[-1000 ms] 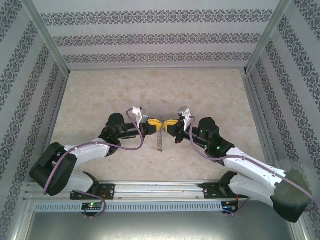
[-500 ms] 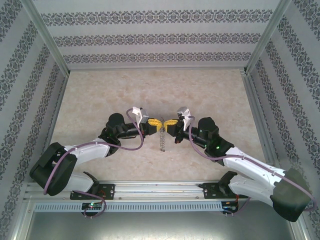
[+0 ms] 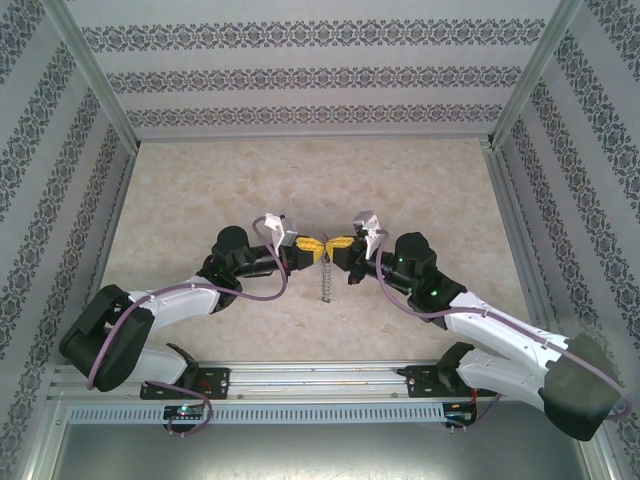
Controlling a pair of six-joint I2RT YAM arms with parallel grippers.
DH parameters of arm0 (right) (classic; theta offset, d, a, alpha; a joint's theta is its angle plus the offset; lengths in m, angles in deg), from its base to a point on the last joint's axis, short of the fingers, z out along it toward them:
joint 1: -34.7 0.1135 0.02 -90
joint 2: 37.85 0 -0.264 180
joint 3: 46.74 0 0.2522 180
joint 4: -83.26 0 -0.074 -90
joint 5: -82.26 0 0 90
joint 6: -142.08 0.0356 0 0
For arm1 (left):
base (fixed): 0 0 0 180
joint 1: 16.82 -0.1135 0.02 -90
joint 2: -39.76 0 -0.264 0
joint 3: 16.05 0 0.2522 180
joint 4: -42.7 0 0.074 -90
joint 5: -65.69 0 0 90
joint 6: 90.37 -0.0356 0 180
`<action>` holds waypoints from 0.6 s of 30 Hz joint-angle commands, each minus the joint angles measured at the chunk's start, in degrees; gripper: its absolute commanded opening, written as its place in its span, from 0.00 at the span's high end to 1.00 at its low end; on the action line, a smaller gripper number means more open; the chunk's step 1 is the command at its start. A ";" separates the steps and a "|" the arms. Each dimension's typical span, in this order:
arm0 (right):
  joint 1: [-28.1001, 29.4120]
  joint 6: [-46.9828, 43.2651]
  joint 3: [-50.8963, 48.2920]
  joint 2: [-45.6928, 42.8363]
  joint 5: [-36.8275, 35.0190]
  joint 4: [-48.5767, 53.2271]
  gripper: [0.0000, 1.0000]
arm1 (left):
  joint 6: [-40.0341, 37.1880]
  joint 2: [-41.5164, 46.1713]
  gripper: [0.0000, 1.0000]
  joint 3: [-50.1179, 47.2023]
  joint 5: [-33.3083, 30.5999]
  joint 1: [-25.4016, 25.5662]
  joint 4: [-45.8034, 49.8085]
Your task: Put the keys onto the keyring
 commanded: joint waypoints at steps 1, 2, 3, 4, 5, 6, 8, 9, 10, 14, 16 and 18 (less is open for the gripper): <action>0.35 -0.21 1.79 0.71 -0.01 -3.06 1.00 | -0.88 -0.23 1.00 1.87 0.65 1.23 -1.65; 0.39 -0.17 1.83 0.91 -0.04 -3.21 1.00 | -0.88 -0.19 1.00 1.90 0.57 1.26 -1.67; 0.34 -0.20 1.91 1.08 0.00 -3.28 1.00 | -0.87 -0.24 1.00 1.89 0.60 1.26 -1.67; 0.40 -0.23 1.93 1.21 -0.09 -3.33 1.00 | -0.95 -0.18 1.00 1.86 0.64 1.26 -1.62; 0.37 -0.25 1.96 1.27 -0.15 -3.33 1.00 | -0.96 -0.17 1.00 1.86 0.73 1.26 -1.67; 0.38 -0.33 2.02 1.33 -0.39 -3.28 1.00 | -1.05 -0.25 1.00 1.84 0.68 1.26 -1.67; 0.28 -0.51 1.95 1.31 -0.67 -2.85 1.00 | -1.05 -0.07 1.00 1.74 0.67 1.26 -2.01; 0.14 -0.60 1.88 1.22 -0.98 -2.59 1.00 | -1.02 -0.06 1.00 1.59 0.55 1.26 -2.22; -0.12 -0.60 1.63 1.17 -1.15 -2.42 1.00 | -0.96 0.14 1.00 1.50 0.43 1.26 -2.35; -1.55 0.13 -0.02 0.51 -1.44 -2.62 1.00 | -0.57 0.44 1.00 1.10 -0.15 1.29 -3.35; -1.95 0.51 -0.66 0.36 -1.14 -2.88 1.00 | -0.29 0.56 1.00 0.84 -0.47 1.25 -4.27; -2.04 0.62 -1.05 0.39 -1.05 -2.83 1.00 | 0.07 0.61 1.00 0.71 -0.63 1.26 -5.09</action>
